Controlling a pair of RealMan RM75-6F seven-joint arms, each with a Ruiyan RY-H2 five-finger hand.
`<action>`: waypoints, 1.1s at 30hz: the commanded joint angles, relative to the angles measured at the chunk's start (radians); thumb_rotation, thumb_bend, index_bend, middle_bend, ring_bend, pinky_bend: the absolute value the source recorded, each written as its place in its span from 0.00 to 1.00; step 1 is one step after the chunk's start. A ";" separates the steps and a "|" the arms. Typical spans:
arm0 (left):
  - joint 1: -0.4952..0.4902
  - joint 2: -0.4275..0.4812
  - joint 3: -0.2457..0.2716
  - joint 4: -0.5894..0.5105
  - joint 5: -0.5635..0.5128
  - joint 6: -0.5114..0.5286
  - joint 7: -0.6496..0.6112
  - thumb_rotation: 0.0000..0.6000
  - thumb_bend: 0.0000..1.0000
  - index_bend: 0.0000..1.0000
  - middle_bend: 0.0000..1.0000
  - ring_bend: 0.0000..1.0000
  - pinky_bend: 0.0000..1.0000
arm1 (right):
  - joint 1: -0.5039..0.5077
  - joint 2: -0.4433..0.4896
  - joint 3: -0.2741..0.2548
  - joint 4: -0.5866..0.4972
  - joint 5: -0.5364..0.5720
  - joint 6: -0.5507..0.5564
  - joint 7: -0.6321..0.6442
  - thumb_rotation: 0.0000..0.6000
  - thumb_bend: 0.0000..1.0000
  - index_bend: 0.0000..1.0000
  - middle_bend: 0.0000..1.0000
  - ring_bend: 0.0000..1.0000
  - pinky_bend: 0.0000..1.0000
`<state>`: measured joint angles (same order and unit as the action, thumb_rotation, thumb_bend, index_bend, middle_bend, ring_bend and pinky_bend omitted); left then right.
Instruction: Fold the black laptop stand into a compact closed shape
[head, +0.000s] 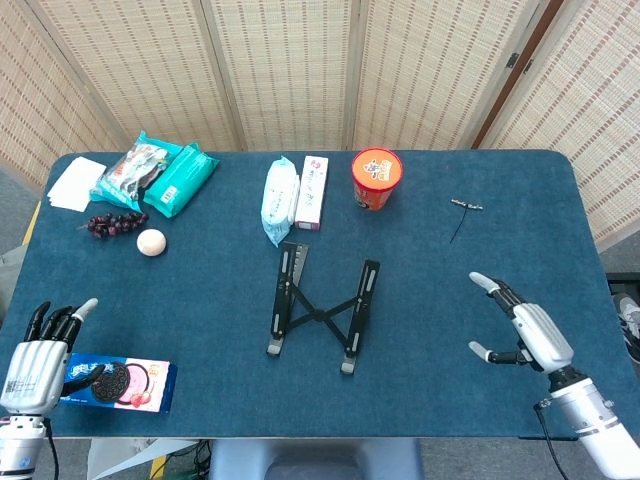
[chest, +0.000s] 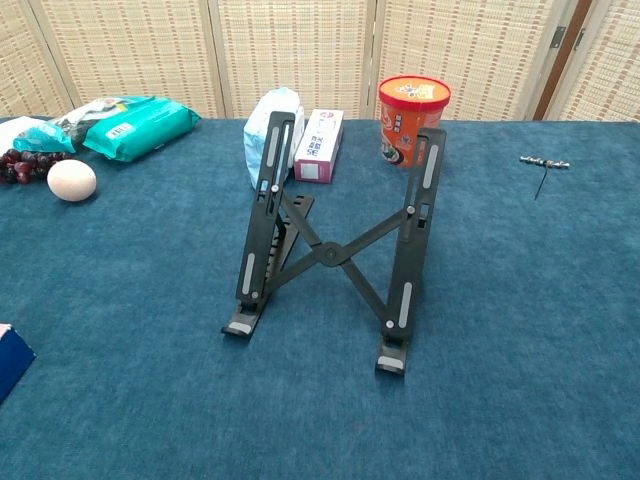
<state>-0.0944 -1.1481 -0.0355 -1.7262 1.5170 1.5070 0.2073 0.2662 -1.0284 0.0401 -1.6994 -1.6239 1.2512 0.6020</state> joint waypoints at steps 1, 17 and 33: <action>-0.002 0.001 0.000 -0.004 0.001 -0.003 0.003 1.00 0.14 0.12 0.21 0.16 0.03 | 0.055 0.003 -0.005 0.007 -0.029 -0.039 0.193 1.00 0.11 0.00 0.12 0.09 0.21; -0.004 -0.002 0.004 -0.018 0.003 -0.010 0.020 1.00 0.14 0.12 0.21 0.16 0.03 | 0.218 -0.083 0.027 0.095 0.006 -0.174 0.500 1.00 0.00 0.00 0.08 0.00 0.18; -0.005 -0.003 0.008 -0.023 -0.003 -0.021 0.026 1.00 0.14 0.12 0.21 0.16 0.03 | 0.350 -0.233 0.083 0.197 0.083 -0.287 0.625 1.00 0.00 0.00 0.06 0.00 0.07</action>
<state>-0.0998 -1.1512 -0.0278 -1.7495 1.5137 1.4856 0.2331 0.6036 -1.2465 0.1177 -1.5167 -1.5489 0.9758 1.2138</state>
